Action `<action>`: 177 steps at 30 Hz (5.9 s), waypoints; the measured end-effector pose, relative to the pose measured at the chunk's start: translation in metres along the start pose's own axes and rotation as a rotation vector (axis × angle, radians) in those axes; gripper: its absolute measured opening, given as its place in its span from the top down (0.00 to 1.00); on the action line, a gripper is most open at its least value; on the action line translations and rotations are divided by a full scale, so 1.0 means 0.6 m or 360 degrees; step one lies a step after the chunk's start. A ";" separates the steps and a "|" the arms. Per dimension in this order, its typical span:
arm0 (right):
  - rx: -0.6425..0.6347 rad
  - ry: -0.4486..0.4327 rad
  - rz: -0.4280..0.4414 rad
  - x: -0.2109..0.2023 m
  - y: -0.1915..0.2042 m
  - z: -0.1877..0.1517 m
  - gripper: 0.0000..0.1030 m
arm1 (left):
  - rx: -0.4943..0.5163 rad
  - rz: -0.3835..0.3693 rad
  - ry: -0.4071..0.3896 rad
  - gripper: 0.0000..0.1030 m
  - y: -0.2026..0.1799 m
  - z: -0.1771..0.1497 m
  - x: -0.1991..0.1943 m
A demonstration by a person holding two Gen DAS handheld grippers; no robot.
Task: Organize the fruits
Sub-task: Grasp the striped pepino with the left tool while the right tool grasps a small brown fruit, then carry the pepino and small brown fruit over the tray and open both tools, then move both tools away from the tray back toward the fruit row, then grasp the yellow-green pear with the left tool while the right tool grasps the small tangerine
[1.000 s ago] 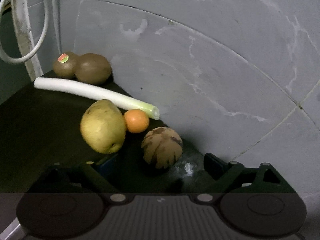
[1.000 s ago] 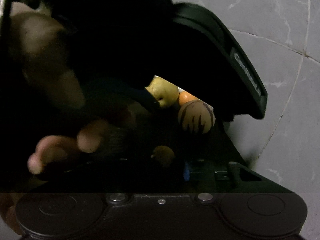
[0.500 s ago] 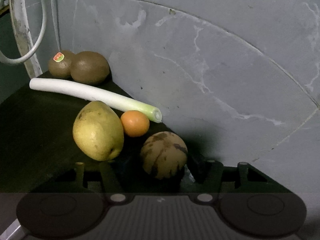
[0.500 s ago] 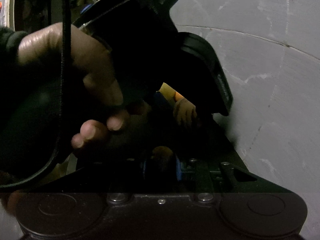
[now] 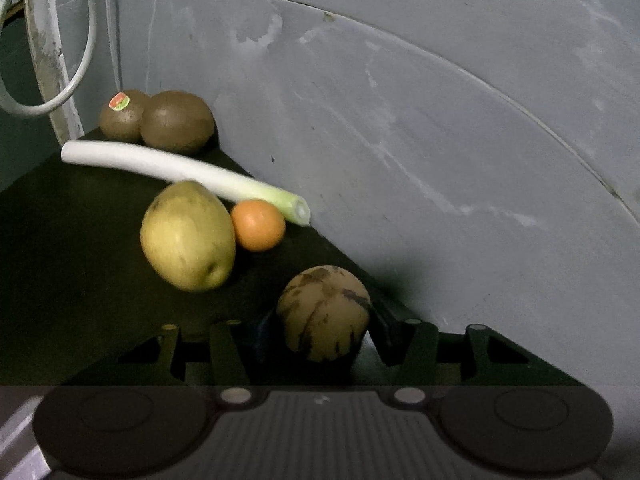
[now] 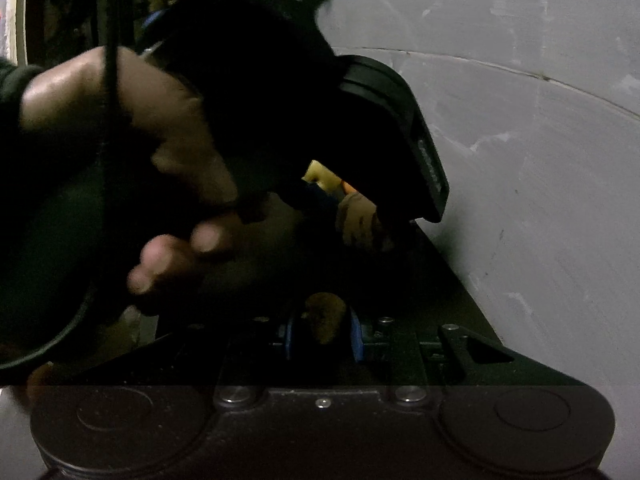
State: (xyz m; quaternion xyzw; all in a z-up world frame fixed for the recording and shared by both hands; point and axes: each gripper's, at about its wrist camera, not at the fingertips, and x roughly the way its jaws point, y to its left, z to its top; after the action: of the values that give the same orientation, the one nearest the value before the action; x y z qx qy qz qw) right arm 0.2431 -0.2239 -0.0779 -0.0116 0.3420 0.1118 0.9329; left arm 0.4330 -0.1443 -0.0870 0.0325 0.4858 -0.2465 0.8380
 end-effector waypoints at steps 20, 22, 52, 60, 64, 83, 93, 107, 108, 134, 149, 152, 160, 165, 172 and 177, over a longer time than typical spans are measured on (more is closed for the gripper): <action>-0.0033 -0.0020 -0.0080 -0.067 0.050 -0.012 0.73 | -0.0176 -0.0080 -0.0037 0.48 -0.011 -0.153 -0.160; -0.0019 -0.0021 -0.0078 -0.074 0.055 -0.015 0.73 | -0.0186 -0.0088 -0.0049 0.48 -0.014 -0.172 -0.180; -0.0244 0.0001 0.0193 -0.132 0.253 -0.037 0.73 | -0.0590 0.0178 -0.0126 0.48 0.123 -0.446 -0.381; -0.0427 0.0029 0.0242 -0.124 0.275 -0.040 0.73 | -0.0671 0.0252 -0.0174 0.48 0.149 -0.442 -0.374; -0.0435 0.0032 0.0258 -0.112 0.275 -0.032 0.73 | -0.0691 0.0267 -0.0183 0.48 0.156 -0.437 -0.370; -0.0330 0.0101 0.0261 -0.085 0.259 -0.031 0.73 | -0.0648 0.0346 -0.0203 0.48 0.144 -0.430 -0.360; -0.0260 0.0110 0.0243 -0.084 0.252 -0.034 0.73 | -0.0623 0.0384 -0.0197 0.47 0.137 -0.433 -0.360; -0.0174 0.0076 0.0200 -0.144 0.237 -0.061 0.34 | -0.0614 0.0324 -0.0235 0.27 0.117 -0.453 -0.390; -0.0171 0.0071 0.0194 -0.154 0.235 -0.064 0.31 | -0.0618 0.0324 -0.0250 0.24 0.114 -0.459 -0.397; 0.0141 0.0199 -0.0114 -0.242 0.097 -0.089 0.01 | -0.0281 0.0278 -0.0093 0.01 0.004 -0.494 -0.410; 0.0103 0.0038 -0.0182 -0.134 0.017 0.009 0.01 | -0.0293 0.0348 -0.0160 0.00 0.024 -0.287 -0.334; 0.0085 0.0036 -0.0110 -0.095 0.006 0.033 0.01 | -0.0342 0.0388 -0.0171 0.00 0.047 -0.236 -0.304; 0.0203 0.0015 -0.0050 -0.012 -0.002 0.095 0.01 | -0.0343 0.0393 -0.0171 0.01 0.076 -0.120 -0.232; 0.0378 -0.0040 -0.0050 0.029 0.004 0.123 0.01 | -0.0344 0.0364 -0.0117 0.01 0.095 -0.063 -0.197; 0.0534 -0.0068 -0.0203 0.081 -0.001 0.129 0.07 | -0.0170 0.0295 -0.0041 0.01 0.094 0.011 -0.131; 0.0601 -0.0074 -0.0259 0.108 -0.008 0.125 0.10 | -0.0109 0.0306 -0.0024 0.01 0.090 0.042 -0.085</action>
State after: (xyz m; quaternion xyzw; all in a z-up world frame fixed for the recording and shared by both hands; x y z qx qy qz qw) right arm 0.3398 -0.2080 -0.0622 0.1386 0.3333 -0.0299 0.9321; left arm 0.4561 -0.0849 -0.0412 0.0485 0.4823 -0.1483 0.8620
